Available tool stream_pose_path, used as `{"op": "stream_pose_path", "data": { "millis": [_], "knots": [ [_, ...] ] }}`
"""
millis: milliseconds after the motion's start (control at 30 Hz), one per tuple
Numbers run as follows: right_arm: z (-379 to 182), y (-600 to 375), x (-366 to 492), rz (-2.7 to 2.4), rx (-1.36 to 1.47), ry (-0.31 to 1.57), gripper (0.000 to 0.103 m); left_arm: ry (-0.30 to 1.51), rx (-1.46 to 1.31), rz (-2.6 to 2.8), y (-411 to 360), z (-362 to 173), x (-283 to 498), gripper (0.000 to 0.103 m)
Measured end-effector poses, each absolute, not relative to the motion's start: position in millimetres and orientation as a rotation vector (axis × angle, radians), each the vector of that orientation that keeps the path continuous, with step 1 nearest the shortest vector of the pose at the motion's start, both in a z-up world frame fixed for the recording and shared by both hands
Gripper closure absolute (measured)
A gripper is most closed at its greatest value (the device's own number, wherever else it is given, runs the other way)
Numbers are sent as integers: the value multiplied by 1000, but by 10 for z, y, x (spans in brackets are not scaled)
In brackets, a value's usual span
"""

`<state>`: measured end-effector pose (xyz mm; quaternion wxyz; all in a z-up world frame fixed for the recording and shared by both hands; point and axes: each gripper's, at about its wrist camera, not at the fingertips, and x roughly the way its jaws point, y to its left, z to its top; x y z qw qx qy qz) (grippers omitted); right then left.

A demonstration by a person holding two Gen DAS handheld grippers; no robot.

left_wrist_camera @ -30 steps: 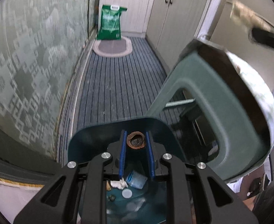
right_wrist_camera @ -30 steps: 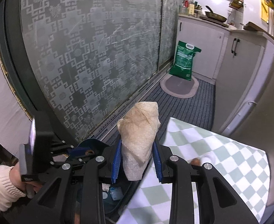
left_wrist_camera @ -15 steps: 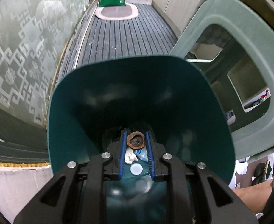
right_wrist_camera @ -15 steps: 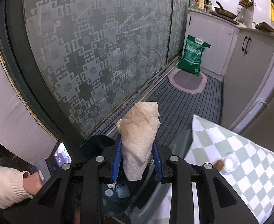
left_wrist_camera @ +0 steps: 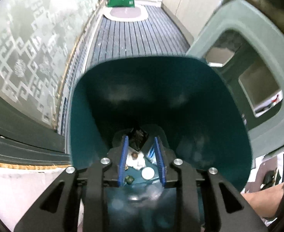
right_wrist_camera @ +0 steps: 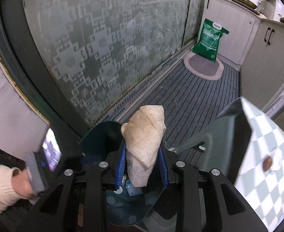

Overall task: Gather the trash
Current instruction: 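Drop the nut shell into the green bin with the left tool while the right tool drops the tissue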

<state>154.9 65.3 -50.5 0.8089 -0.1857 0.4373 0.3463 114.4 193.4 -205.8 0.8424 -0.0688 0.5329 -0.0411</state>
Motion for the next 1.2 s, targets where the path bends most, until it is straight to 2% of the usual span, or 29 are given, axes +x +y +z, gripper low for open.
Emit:
{"op": "stream_pose_path", "data": {
  "millis": [300,1200],
  "knots": [
    [-863,810,1484,730,-464,993,72,953,-155,-73,2054,-1533,1060,69],
    [-1827,924,1312,741,-539,1211,72,585,-216,-26,2180,-296,805,84]
  ]
}}
